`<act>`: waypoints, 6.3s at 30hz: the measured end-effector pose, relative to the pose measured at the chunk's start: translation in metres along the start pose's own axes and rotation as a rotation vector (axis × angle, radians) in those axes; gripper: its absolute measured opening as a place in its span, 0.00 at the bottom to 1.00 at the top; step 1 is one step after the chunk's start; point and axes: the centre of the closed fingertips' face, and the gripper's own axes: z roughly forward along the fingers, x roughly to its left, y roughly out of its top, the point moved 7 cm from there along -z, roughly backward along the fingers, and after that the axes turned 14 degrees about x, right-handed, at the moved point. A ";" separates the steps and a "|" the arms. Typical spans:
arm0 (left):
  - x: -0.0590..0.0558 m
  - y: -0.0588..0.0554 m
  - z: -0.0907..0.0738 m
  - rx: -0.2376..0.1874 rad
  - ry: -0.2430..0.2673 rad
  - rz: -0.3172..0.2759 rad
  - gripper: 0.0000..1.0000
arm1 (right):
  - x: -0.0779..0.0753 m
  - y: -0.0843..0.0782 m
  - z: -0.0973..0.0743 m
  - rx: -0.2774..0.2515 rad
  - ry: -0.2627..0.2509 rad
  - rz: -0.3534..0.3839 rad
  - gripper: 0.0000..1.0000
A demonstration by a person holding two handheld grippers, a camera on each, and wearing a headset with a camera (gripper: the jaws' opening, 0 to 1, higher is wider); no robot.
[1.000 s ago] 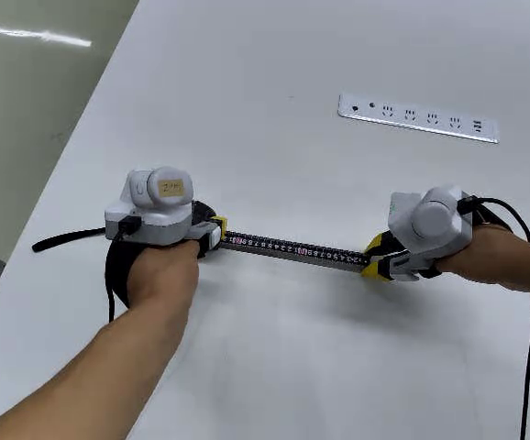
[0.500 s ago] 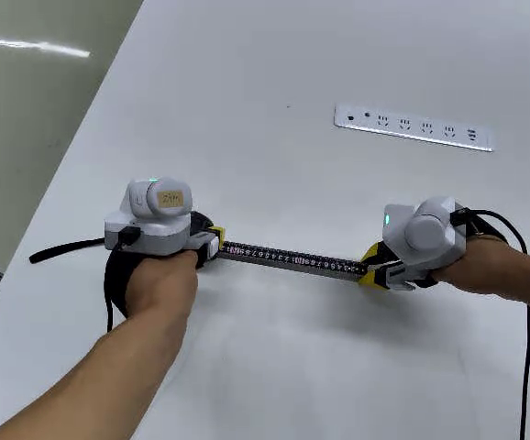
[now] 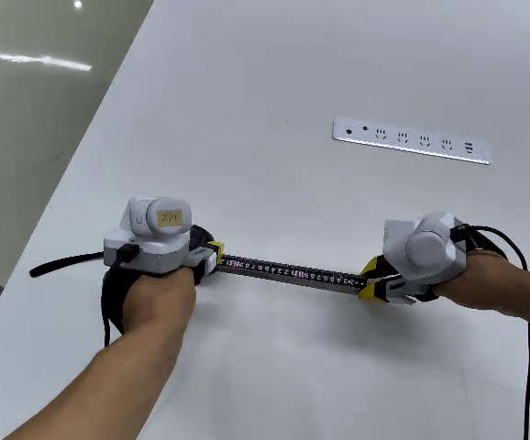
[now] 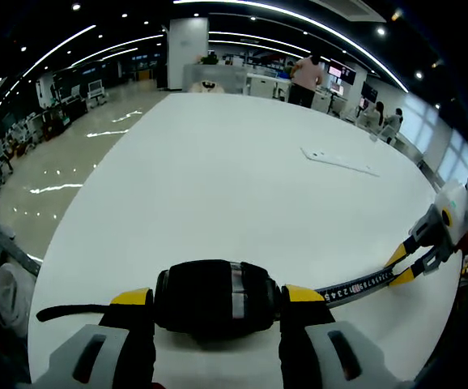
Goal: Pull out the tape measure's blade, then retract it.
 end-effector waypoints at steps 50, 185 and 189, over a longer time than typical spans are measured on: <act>0.003 0.000 0.004 -0.011 -0.008 0.010 0.59 | 0.004 0.029 0.006 -0.043 -0.051 -0.016 0.13; 0.003 -0.001 0.003 -0.006 -0.023 0.025 0.58 | 0.008 0.145 0.036 -0.152 -0.026 -0.043 0.13; 0.003 -0.001 0.003 -0.007 -0.024 0.025 0.58 | 0.008 0.150 0.037 -0.153 -0.025 -0.045 0.13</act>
